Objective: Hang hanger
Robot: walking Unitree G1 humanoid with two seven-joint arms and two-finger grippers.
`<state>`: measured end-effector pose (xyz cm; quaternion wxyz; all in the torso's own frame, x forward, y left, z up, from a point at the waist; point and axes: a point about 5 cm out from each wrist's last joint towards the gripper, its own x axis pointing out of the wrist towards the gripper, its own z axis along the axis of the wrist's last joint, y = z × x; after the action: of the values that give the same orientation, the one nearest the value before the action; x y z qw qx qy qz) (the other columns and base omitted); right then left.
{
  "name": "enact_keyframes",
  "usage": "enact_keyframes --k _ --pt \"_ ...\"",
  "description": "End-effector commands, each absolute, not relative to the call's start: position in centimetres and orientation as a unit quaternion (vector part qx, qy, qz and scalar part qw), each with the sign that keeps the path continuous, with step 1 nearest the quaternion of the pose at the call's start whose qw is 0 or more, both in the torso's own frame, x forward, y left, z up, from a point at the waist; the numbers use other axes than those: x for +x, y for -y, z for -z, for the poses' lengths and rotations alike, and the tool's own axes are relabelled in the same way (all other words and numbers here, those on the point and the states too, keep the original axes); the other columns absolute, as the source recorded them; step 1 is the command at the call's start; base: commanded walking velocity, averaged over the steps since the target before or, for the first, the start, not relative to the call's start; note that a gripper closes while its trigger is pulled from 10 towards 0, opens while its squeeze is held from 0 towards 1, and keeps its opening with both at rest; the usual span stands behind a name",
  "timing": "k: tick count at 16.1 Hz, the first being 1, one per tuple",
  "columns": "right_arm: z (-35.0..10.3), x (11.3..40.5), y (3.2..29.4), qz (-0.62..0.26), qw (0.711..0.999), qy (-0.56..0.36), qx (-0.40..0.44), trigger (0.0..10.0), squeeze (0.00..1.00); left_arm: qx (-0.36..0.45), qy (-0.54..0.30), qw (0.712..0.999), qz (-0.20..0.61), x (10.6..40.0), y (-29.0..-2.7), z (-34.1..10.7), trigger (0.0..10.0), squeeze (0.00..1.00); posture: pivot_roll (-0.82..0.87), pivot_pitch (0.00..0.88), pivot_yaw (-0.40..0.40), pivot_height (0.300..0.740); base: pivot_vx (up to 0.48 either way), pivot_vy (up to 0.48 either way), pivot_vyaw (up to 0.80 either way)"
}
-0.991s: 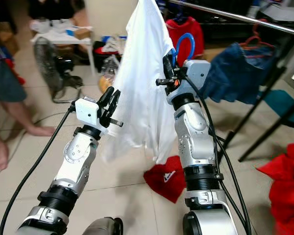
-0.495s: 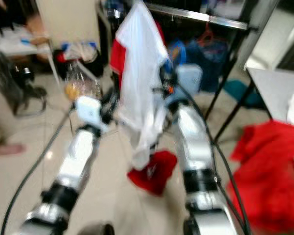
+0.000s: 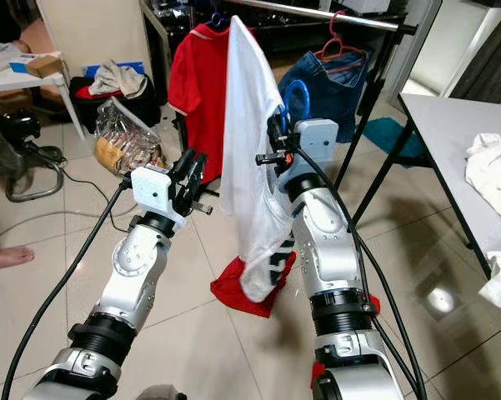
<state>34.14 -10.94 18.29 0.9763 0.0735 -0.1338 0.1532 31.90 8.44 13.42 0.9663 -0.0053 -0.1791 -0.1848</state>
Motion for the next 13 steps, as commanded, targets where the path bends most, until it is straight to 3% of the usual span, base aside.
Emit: enact_keyframes --k 1,9,10,12,13 --pt "-19.0 34.1 11.1 -0.149 0.975 0.152 0.07 10.0 0.0 -0.004 0.177 0.966 0.187 31.9 -8.3 -13.3 10.0 0.0 0.15 0.0 -0.019 0.74 0.0 0.0 0.0" --pt "-18.9 33.1 10.2 -0.145 0.973 0.167 0.064 10.0 0.0 -0.008 0.125 0.974 0.191 33.2 -7.6 -12.5 10.0 0.0 0.15 0.0 -0.024 0.74 0.0 0.0 0.0" --pt "-19.2 33.0 9.8 -0.152 0.971 0.174 0.061 10.0 0.0 -0.015 0.113 0.971 0.211 33.2 -7.1 -12.2 10.0 1.0 0.15 0.0 -0.024 0.74 0.0 0.0 0.0" --pt "-19.6 32.8 9.4 -0.162 0.968 0.184 0.052 10.0 0.0 -0.014 0.094 0.966 0.242 33.1 -6.4 -11.7 10.0 1.0 0.14 0.0 -0.023 0.74 0.0 0.0 0.0" --pt "-20.0 32.5 8.9 -0.179 0.963 0.196 0.037 10.0 0.0 -0.005 0.064 0.961 0.269 33.2 -5.8 -10.9 10.0 0.75 0.14 0.0 -0.023 0.74 0.0 0.0 0.0"
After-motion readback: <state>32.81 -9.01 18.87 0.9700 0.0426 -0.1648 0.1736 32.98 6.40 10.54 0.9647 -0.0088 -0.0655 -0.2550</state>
